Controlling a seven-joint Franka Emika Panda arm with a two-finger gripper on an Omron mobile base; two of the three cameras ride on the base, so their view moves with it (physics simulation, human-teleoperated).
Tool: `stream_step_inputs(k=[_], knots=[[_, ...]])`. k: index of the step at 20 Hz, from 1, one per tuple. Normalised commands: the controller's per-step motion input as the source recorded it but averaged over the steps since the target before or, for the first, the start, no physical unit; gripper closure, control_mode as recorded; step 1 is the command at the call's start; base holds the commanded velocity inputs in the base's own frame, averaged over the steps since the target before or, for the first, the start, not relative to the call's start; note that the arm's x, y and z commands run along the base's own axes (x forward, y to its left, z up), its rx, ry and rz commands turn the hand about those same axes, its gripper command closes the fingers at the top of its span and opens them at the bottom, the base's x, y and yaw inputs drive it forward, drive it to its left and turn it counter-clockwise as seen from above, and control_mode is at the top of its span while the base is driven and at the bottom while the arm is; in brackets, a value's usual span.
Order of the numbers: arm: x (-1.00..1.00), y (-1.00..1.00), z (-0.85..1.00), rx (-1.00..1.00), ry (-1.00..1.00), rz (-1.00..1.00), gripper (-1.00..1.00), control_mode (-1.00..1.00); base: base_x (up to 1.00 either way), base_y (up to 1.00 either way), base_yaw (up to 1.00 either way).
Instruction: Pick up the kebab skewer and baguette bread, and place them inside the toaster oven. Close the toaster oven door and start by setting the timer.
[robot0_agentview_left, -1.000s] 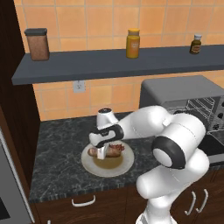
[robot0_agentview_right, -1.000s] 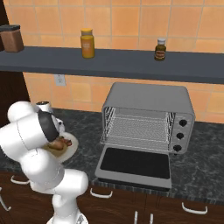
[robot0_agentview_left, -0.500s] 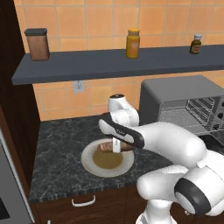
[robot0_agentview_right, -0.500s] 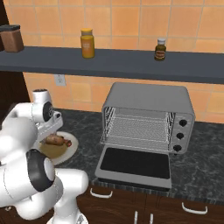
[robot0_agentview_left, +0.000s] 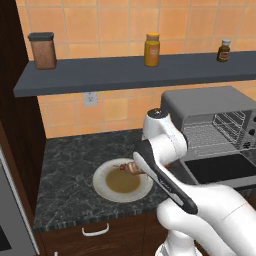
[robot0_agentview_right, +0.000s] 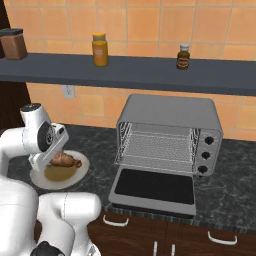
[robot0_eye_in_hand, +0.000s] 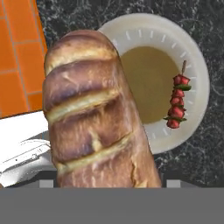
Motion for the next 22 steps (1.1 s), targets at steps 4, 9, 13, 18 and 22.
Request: stream_step_inputs(k=[4,9,13,18,22], knots=[[0.03,-0.49,0.79,0.0,-0.09,0.01,1.0,-1.0,0.0,0.0,0.0],[0.0,-0.86,0.57,0.0,0.0,0.01,1.0,-1.0,0.0,0.0,0.0],[-0.08,-1.0,0.2,0.0,0.01,0.02,1.0,-1.0,0.0,0.0,0.0],[-0.21,-1.0,0.18,0.0,0.0,0.04,1.0,-1.0,0.0,0.0,0.0],[0.0,-0.85,0.15,-0.01,0.0,0.03,1.0,-1.0,0.0,0.0,0.0]])
